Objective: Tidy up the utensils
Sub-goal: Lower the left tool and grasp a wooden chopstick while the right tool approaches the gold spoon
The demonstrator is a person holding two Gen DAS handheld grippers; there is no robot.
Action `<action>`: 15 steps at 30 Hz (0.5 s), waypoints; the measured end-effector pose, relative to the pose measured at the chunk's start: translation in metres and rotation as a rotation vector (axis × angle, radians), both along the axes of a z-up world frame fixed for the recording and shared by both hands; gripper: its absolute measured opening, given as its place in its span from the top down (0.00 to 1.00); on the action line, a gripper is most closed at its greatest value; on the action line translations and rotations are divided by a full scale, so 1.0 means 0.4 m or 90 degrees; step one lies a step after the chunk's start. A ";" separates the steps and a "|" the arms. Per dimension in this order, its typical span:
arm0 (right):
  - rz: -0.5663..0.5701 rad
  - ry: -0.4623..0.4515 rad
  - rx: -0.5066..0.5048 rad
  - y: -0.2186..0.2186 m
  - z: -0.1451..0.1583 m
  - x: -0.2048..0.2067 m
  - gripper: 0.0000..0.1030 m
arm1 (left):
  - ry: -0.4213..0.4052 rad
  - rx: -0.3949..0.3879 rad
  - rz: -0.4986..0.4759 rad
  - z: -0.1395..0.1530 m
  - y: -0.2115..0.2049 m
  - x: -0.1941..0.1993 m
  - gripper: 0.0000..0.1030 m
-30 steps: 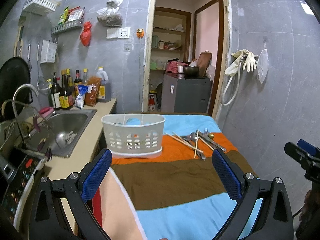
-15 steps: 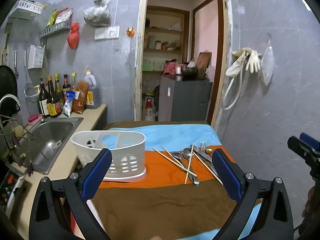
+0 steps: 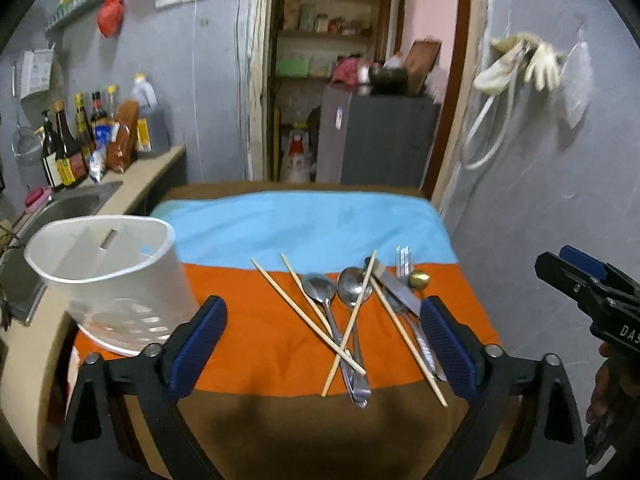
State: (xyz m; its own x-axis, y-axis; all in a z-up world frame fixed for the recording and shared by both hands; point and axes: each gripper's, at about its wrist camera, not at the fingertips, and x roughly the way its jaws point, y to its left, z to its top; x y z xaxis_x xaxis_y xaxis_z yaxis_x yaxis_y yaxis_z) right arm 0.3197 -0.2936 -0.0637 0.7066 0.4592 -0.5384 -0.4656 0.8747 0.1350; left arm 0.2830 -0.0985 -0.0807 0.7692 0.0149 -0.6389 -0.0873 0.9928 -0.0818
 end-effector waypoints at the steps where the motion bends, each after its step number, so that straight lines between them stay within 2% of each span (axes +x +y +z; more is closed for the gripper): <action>1: 0.006 0.013 0.000 0.000 -0.016 0.023 0.20 | 0.009 -0.002 0.002 -0.014 0.005 0.017 0.22; 4: 0.028 0.059 -0.008 0.009 -0.072 0.091 0.30 | 0.046 -0.005 0.017 -0.069 0.020 0.074 0.35; 6: 0.046 0.088 -0.014 0.019 -0.113 0.132 0.42 | 0.073 -0.007 0.030 -0.107 0.032 0.104 0.49; 7: 0.052 0.100 -0.016 0.021 -0.128 0.147 0.46 | 0.083 -0.009 0.036 -0.121 0.038 0.115 0.53; 9: 0.064 0.125 -0.020 0.031 -0.164 0.177 0.56 | 0.105 -0.017 0.049 -0.151 0.051 0.138 0.58; 15: 0.092 0.179 -0.023 0.055 -0.234 0.246 0.65 | 0.149 -0.030 0.097 -0.206 0.090 0.177 0.70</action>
